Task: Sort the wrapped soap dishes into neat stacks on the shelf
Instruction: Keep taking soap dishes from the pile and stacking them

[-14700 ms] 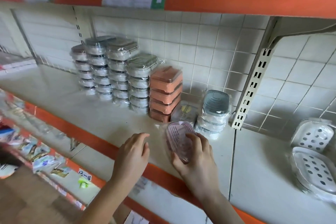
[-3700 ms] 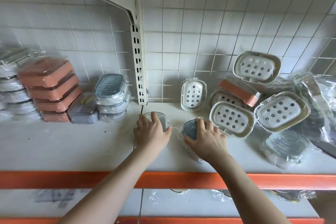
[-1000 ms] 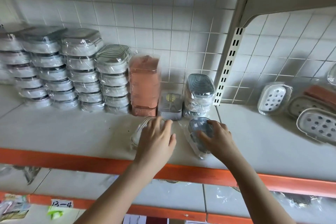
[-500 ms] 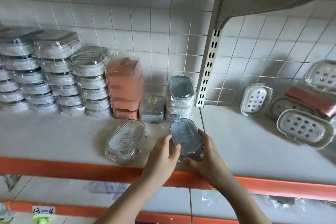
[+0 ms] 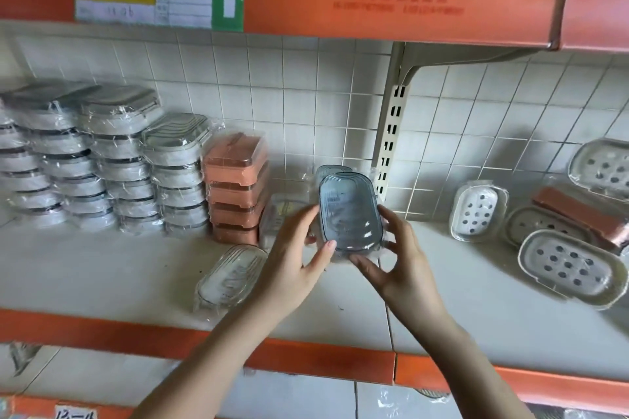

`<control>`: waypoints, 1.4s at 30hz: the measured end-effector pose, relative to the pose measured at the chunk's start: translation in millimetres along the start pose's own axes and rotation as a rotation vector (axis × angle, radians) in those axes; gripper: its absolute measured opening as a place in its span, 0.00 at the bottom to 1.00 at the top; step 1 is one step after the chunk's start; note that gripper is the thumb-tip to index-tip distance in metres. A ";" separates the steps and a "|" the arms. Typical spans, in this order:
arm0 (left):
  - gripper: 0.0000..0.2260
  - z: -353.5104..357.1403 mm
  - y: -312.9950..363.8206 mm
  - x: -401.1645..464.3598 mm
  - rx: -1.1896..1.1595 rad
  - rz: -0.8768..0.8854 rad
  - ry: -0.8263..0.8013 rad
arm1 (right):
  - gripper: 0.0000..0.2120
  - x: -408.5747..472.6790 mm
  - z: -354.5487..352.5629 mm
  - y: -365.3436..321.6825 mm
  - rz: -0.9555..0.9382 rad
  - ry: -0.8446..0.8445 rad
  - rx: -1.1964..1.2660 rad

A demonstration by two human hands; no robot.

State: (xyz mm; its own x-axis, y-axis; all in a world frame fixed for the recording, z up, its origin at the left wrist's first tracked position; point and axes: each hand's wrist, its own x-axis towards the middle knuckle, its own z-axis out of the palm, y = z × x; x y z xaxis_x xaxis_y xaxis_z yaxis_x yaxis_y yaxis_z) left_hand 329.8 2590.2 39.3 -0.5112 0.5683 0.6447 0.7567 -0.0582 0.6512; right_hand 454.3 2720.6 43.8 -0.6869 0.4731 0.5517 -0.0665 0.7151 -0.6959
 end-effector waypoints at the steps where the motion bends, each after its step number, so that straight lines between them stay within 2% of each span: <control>1: 0.25 -0.4 -2.3 8.4 0.020 -0.002 -0.017 | 0.34 8.7 0.2 -0.5 0.005 0.004 0.012; 4: 0.29 -1.6 -9.9 29.3 0.017 -0.098 -0.064 | 0.33 33.0 3.1 3.4 0.028 -0.004 -0.001; 9: 0.26 -4.6 -17.9 60.8 0.075 -0.239 -0.124 | 0.32 64.6 10.3 18.3 0.005 -0.088 -0.121; 15: 0.23 -5.6 -21.3 79.7 0.115 -0.259 -0.103 | 0.31 83.4 16.8 31.2 0.089 -0.104 -0.084; 19: 0.22 2.3 -26.3 85.6 0.031 -0.306 -0.101 | 0.30 86.1 19.6 32.5 0.122 -0.086 -0.061; 26: 0.19 11.0 -28.9 91.8 0.062 -0.369 -0.074 | 0.32 93.2 26.5 33.1 0.122 -0.096 -0.164; 29: 0.20 8.5 -30.3 92.0 0.045 -0.392 -0.128 | 0.30 93.4 30.0 36.1 0.142 -0.097 -0.182; 33: 0.23 0.5 -33.2 87.8 0.019 -0.369 -0.229 | 0.31 88.9 34.5 37.5 0.154 -0.043 -0.176; 38: 0.21 -13.7 -39.7 71.6 0.073 -0.282 -0.170 | 0.27 73.7 35.9 29.6 0.175 0.090 -0.197; 40: 0.18 -21.2 -42.8 60.9 0.042 -0.252 -0.141 | 0.23 58.6 37.4 18.5 0.101 0.198 -0.254; 42: 0.16 -30.4 -48.0 49.1 0.038 -0.242 -0.111 | 0.19 39.2 44.5 5.8 -0.062 0.233 -0.354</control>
State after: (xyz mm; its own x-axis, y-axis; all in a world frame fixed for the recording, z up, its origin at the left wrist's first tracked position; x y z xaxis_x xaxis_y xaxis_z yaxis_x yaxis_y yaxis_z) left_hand 256.0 2596.0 51.9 -0.6330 0.6484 0.4229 0.6335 0.1199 0.7644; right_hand 394.8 2720.3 41.0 -0.5053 0.4977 0.7050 0.1779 0.8595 -0.4792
